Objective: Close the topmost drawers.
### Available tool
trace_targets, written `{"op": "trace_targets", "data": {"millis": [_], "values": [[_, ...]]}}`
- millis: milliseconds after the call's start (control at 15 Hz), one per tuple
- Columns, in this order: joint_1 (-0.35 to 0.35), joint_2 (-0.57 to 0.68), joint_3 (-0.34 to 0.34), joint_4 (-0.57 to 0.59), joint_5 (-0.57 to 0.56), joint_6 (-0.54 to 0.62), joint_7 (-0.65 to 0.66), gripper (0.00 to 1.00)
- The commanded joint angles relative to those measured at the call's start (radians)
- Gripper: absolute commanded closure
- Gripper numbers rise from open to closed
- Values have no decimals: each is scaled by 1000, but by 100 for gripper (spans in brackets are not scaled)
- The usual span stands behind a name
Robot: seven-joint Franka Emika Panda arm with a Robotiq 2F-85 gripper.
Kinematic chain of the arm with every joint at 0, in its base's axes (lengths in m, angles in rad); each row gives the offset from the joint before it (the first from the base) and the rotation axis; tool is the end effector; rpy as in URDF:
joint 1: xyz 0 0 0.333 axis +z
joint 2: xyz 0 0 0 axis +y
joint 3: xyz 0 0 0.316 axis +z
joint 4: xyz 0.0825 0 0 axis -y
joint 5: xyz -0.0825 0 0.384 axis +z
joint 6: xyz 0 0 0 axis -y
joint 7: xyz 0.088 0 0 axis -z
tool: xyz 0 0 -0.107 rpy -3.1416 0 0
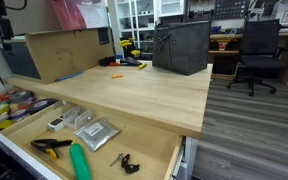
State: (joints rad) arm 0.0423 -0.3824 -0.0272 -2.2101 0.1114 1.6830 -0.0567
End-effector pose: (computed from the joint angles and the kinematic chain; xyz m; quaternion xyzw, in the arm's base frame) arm 0.4226 0.0160 0.5212 -0.9952 -0.0269 0.0711 0.0612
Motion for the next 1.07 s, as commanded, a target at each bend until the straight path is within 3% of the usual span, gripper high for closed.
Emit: {"op": "trace_targets", "data": {"millis": [0, 533, 1000], "values": [[-9, 1, 8, 2, 2, -3, -3, 0], [-9, -30, 12, -27, 5, 28, 2, 0], [32, -151, 92, -258, 21, 300, 54, 0]]}}
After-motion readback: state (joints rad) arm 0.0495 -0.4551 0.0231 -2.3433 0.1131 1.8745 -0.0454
